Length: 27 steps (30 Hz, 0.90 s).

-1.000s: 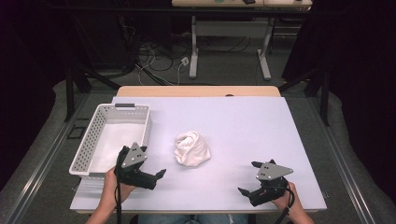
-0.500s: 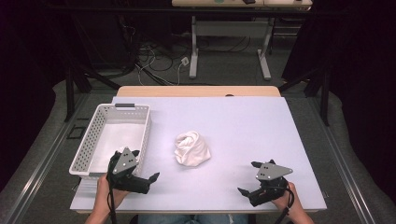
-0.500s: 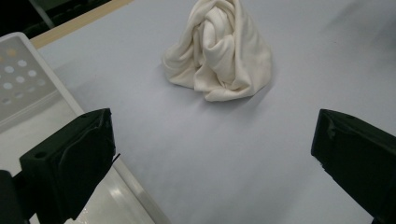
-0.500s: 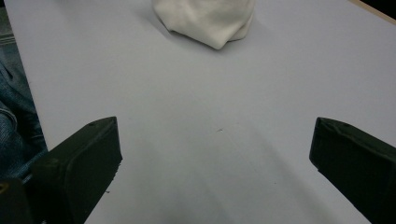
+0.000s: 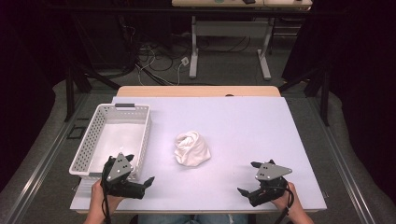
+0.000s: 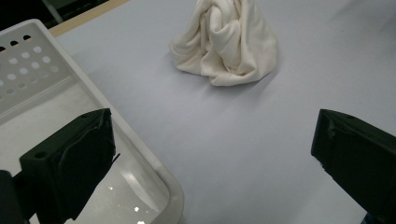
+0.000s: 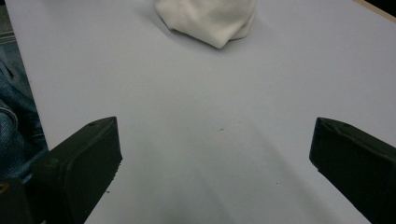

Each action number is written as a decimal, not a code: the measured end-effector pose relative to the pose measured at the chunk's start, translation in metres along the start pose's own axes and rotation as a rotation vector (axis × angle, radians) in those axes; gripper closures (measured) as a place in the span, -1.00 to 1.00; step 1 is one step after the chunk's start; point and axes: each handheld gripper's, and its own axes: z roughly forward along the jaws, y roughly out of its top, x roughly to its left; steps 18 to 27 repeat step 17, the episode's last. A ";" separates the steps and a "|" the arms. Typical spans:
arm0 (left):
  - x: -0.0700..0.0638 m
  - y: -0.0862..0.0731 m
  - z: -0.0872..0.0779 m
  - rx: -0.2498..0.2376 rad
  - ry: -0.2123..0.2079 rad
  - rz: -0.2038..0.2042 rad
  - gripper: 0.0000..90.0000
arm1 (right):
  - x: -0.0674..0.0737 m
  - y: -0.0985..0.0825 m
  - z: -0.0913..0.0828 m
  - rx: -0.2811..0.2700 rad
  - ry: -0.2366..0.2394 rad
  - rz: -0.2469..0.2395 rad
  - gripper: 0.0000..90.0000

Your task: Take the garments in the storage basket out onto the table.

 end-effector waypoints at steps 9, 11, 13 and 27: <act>-0.002 -0.009 -0.004 0.011 0.000 -0.001 -1.00 | 0.000 0.000 0.001 0.003 0.007 -0.006 -0.96; -0.002 -0.011 -0.004 0.008 0.001 -0.001 -1.00 | 0.000 0.000 0.001 0.004 -0.001 -0.006 -0.96; -0.002 -0.012 -0.004 0.010 -0.001 -0.005 -1.00 | 0.001 0.000 0.001 0.004 -0.010 -0.006 -0.96; -0.002 -0.013 -0.004 0.009 0.000 -0.002 -1.00 | 0.000 0.000 0.001 0.001 0.004 -0.007 -0.96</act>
